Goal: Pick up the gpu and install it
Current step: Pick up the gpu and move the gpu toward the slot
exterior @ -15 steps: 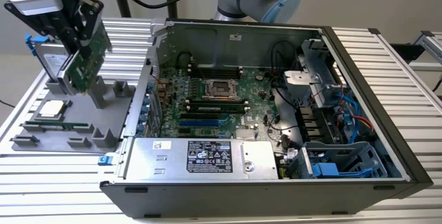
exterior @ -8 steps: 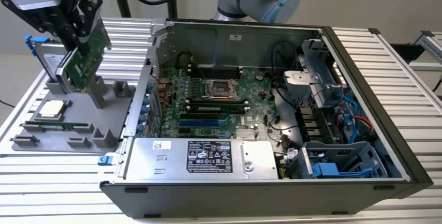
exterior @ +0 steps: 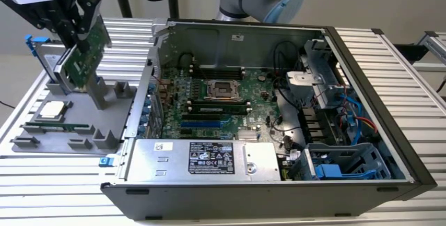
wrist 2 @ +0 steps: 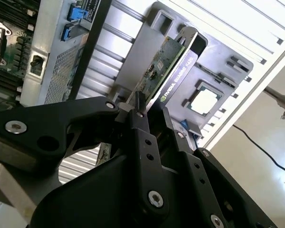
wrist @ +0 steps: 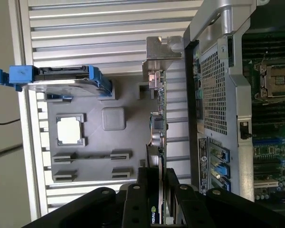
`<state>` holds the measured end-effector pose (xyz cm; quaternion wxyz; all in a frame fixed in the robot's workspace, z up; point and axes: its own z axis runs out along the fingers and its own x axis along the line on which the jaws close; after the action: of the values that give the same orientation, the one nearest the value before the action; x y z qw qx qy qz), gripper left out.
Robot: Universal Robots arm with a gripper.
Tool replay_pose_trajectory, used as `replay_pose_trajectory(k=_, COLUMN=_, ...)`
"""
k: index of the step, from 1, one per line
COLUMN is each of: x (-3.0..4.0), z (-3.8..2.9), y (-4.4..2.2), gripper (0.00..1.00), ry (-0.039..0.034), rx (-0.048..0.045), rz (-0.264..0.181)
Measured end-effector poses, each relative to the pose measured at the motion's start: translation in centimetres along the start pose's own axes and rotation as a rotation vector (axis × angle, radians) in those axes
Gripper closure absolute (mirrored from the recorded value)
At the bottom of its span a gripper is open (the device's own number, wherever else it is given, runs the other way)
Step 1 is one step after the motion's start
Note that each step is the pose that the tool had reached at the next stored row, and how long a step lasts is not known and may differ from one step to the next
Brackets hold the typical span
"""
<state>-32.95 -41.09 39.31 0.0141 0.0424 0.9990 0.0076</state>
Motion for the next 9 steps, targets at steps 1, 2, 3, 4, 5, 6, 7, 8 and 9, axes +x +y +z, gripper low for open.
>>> replay_pose_trajectory(k=1, x=0.0, z=-0.07, y=0.0, gripper=1.0, ry=-0.0001, rx=-0.0001, rz=0.0)
replay_pose_trajectory(k=2, x=0.0, z=-0.15, y=0.0, gripper=1.0, ry=-0.0001, rx=-0.0001, rz=0.0)
replay_pose_trajectory(k=3, x=-0.01, z=-0.23, y=0.0, gripper=1.0, ry=-0.0001, rx=-0.0001, rz=0.0)
replay_pose_trajectory(k=4, x=-0.01, z=-0.31, y=0.01, gripper=1.0, ry=0.0, rx=0.0, rz=0.0)
replay_pose_trajectory(k=5, x=-0.01, z=-0.38, y=0.01, gripper=1.0, ry=-0.0001, rx=-0.0001, rz=0.0)
replay_pose_trajectory(k=6, x=-0.01, z=-0.45, y=0.01, gripper=1.0, ry=-0.0001, rx=-0.0001, rz=0.0)
replay_pose_trajectory(k=7, x=-0.01, z=-0.52, y=0.01, gripper=1.0, ry=-0.0001, rx=0.0, rz=0.0)
replay_pose_trajectory(k=8, x=-0.01, z=-0.58, y=0.01, gripper=1.0, ry=-0.0001, rx=0.0, rz=0.0)
replay_pose_trajectory(k=9, x=-0.01, z=-0.64, y=0.01, gripper=1.0, ry=-0.0001, rx=-0.0001, rz=0.0)
